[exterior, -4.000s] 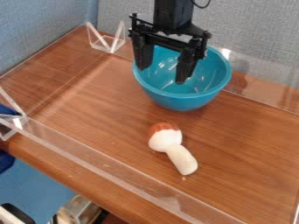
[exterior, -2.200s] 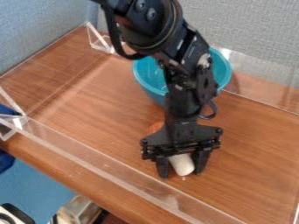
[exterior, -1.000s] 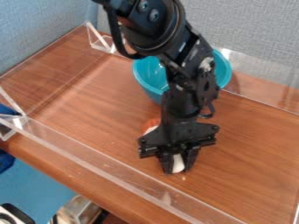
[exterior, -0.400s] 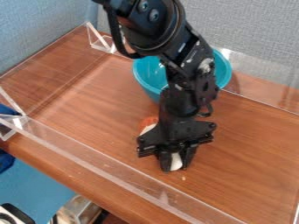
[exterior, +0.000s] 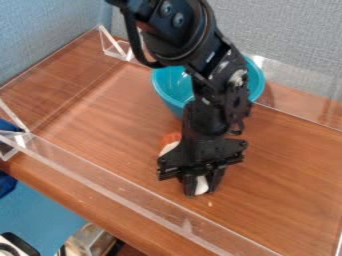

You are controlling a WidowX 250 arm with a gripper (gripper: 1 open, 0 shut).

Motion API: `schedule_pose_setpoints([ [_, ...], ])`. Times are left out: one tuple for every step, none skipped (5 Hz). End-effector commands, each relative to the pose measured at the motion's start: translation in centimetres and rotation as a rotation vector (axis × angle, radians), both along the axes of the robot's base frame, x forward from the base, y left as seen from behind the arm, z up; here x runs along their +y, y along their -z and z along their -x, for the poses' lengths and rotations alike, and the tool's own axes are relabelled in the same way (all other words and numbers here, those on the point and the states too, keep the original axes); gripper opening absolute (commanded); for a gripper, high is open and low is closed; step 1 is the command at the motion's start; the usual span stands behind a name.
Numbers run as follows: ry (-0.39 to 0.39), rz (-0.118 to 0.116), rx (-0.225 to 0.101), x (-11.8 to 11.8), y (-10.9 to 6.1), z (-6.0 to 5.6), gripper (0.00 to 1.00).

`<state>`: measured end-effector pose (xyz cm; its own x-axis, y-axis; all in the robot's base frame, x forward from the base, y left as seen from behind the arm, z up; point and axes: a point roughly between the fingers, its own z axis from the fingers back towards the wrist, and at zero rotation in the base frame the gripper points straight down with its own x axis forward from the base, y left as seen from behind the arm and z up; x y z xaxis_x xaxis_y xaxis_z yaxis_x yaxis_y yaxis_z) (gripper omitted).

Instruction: Put the mushroom in the blue bowl

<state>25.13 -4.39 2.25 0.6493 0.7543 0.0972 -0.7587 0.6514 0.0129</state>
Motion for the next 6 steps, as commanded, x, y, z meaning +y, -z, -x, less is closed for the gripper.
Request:
schedule_pose_setpoints([
  [0.016,0.01,-0.038,-0.4,-1.5,-0.3,0.0],
  [0.017,0.016,-0.039,-0.4,-1.9,-0.2,0.0],
  [0.019,0.025,-0.042,-0.4,-2.5,-0.2,0.0],
  [0.021,0.03,-0.043,-0.4,-2.9,-0.1,0.0],
  [0.025,0.035,-0.045,-0.4,-3.4,0.0,0.0],
  [0.032,0.045,-0.05,-0.4,-4.2,0.0,0.0],
])
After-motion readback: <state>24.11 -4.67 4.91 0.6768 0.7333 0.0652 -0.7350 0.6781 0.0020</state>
